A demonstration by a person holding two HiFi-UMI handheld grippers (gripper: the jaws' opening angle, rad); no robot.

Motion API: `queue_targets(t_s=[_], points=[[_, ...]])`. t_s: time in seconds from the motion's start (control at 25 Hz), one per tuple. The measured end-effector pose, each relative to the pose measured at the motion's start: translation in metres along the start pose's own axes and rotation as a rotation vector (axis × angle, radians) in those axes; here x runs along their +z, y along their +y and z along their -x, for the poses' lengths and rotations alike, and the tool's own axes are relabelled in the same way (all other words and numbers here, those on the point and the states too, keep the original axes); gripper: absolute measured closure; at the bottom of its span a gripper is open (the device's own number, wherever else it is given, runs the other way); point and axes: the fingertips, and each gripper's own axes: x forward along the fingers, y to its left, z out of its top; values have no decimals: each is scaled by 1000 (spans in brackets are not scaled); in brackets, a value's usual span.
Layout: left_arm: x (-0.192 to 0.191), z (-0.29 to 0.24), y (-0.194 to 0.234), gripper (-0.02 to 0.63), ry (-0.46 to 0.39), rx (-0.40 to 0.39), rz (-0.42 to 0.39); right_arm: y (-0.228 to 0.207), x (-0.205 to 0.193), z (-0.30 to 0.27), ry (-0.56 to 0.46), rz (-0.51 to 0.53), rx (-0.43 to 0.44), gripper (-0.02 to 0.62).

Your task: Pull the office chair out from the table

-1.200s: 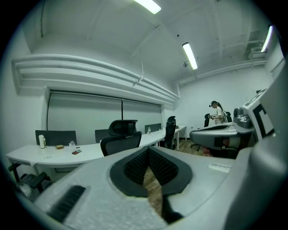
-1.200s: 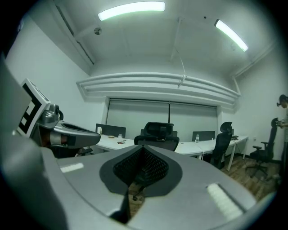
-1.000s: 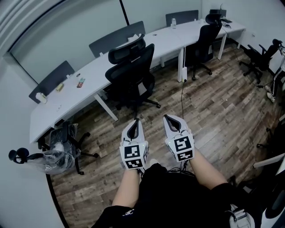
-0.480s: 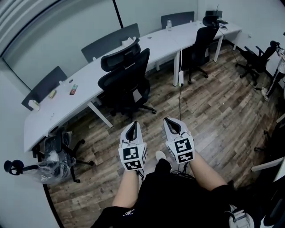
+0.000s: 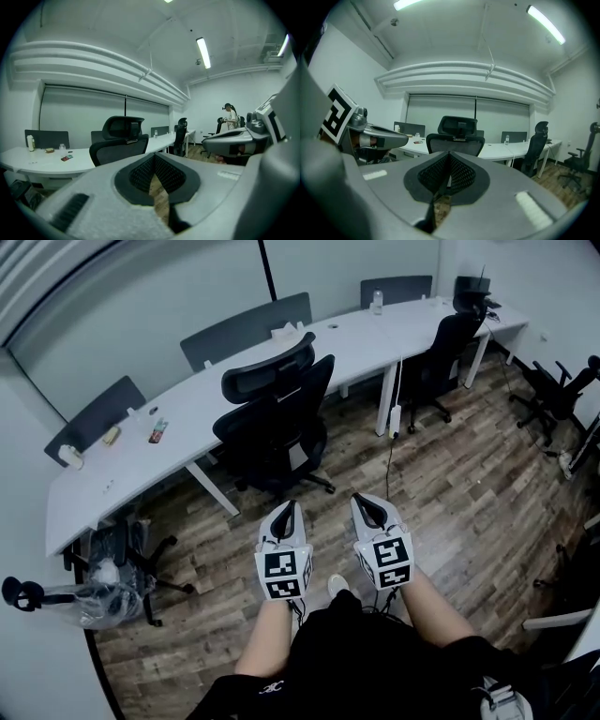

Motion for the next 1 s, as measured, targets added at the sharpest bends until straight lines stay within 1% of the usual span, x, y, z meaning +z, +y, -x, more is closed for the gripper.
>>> queue_targets(t_s=[0.28,0.6,0.76,1.0], points=[[11,-59,28,600,23,25,3,-24,8,-63,15,7,31,579],[30,-130,67,600,8,50,7,-52,22,-142,16,43,71,568],[36,-167,81,600,13,47,5,-69,27,-176,22,50,82,557],[32,-204,101,565,56,56,-11,-90,25,-215,42,37,95,537]])
